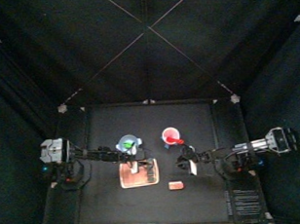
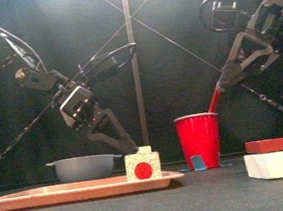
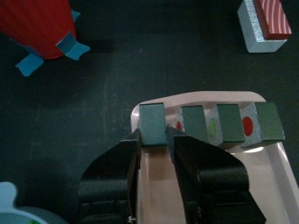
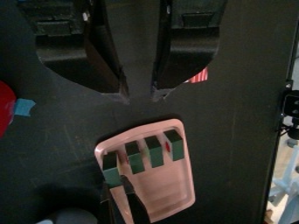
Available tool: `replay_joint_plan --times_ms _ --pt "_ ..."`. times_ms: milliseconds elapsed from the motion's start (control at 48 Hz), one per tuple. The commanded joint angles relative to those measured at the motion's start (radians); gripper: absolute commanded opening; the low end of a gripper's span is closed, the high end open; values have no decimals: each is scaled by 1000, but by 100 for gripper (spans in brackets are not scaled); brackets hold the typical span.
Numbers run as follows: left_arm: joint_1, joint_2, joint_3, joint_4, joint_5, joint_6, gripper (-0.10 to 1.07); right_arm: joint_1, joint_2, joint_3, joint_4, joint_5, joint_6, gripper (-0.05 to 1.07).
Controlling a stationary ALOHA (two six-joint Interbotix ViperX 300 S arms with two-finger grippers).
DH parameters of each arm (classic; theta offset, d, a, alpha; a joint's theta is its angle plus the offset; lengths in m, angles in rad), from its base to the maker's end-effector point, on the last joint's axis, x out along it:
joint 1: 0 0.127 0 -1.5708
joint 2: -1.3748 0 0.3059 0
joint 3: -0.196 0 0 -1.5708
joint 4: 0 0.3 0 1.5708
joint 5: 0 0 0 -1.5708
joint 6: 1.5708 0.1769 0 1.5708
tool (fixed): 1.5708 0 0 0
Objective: Place green sushi piece right of plate
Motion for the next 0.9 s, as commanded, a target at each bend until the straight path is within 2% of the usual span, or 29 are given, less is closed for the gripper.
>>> replay_joint_plan --times_ms 0,208,479,646,875 --pt "2 -21 -21 0 -3 -2 48 0 -9 -14 -3 -6 0 69" --pt "2 -52 -28 0 -5 -2 48 0 -77 -20 -8 31 -5 69" --pt "0 -64 -95 0 -5 -2 48 0 -272 -20 -77 114 -8 69" --pt "5 -8 -179 2 -5 0 48 0 -330 29 -77 115 2 69" --pt "8 110 -302 3 -5 2 48 0 -325 84 -64 114 2 69"
